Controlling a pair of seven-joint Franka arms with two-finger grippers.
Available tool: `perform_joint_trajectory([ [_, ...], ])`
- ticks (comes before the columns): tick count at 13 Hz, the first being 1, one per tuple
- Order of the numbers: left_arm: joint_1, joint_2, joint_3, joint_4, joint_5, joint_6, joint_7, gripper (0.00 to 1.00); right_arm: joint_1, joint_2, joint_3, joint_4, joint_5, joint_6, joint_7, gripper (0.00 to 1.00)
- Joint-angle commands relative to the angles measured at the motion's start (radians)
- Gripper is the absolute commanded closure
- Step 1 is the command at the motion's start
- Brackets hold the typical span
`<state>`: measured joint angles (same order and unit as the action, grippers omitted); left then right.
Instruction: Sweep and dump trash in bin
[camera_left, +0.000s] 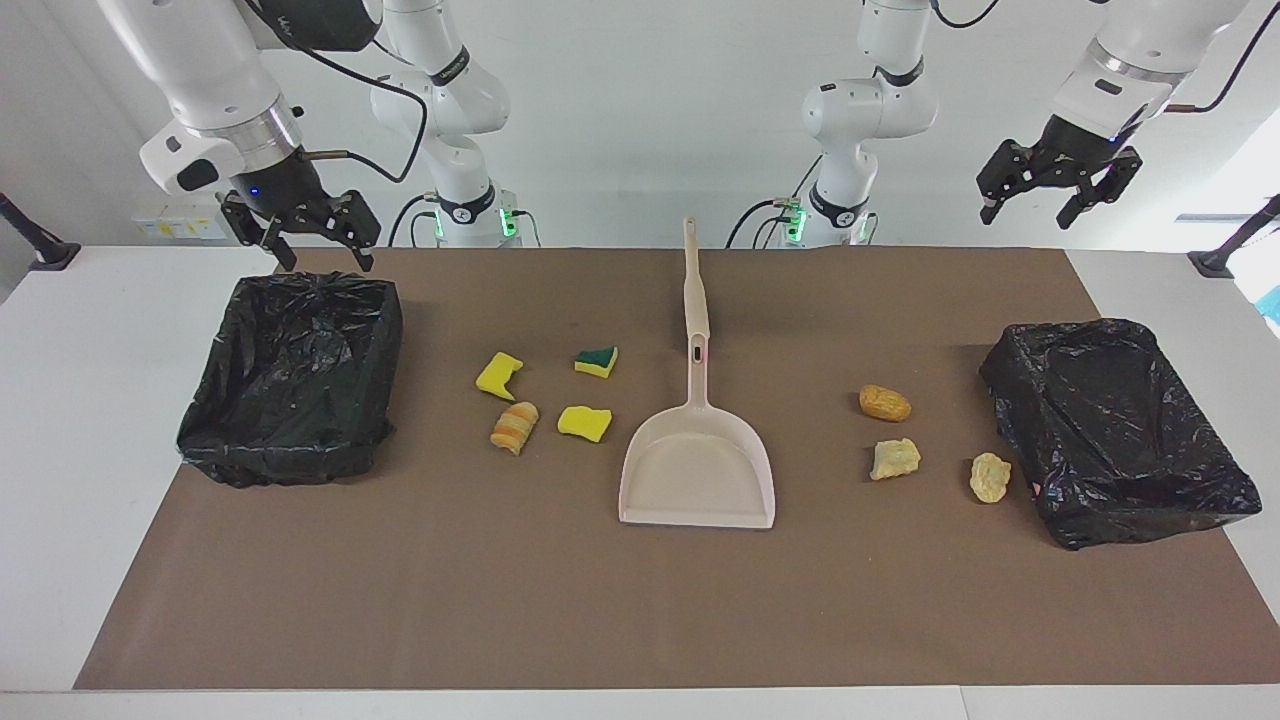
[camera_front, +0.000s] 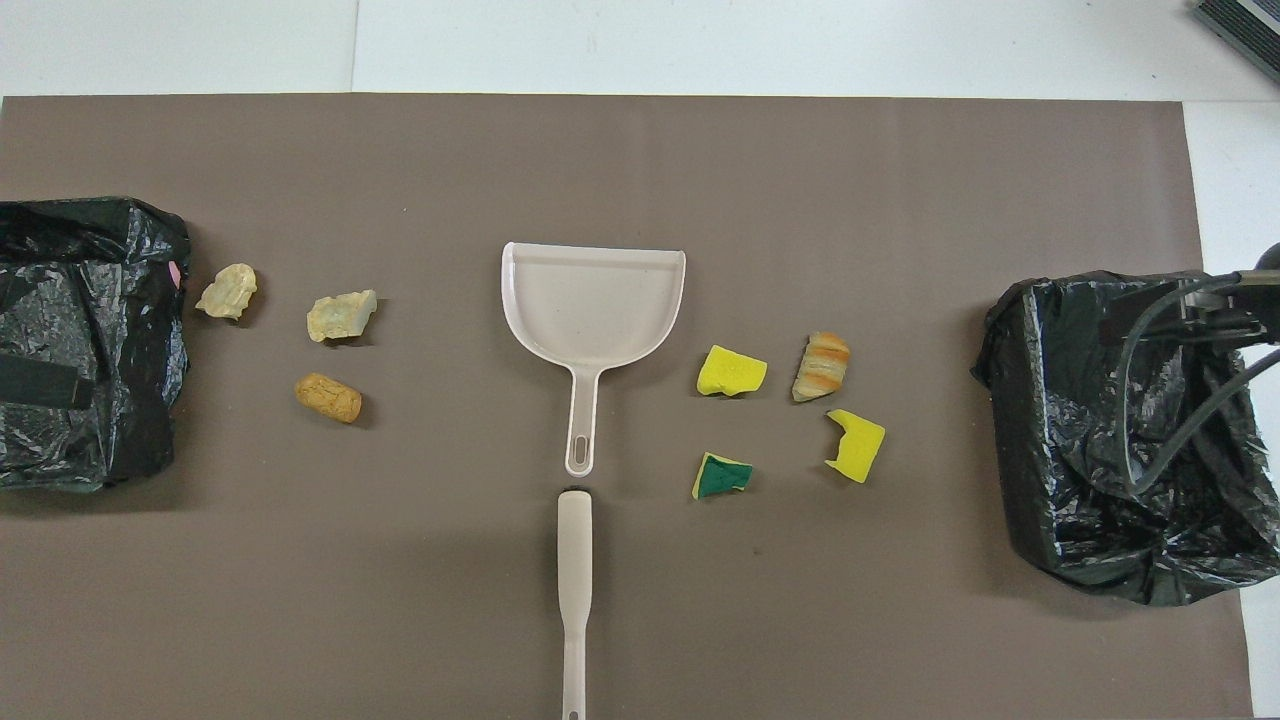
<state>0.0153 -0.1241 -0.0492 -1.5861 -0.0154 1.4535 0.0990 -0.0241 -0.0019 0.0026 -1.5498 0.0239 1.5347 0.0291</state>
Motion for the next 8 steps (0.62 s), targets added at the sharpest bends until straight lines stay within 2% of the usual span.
perform_joint_trajectory([
  [1,-0.031,-0.028,0.008,-0.031,0.000,0.004,-0.002,0.00,-0.013,-0.020,0.007,-0.019,0.013,0.001,-0.023,0.00],
  [8,-0.023,-0.026,0.008,-0.054,0.000,0.016,-0.005,0.00,-0.045,-0.020,-0.010,-0.018,-0.006,-0.030,-0.064,0.00],
])
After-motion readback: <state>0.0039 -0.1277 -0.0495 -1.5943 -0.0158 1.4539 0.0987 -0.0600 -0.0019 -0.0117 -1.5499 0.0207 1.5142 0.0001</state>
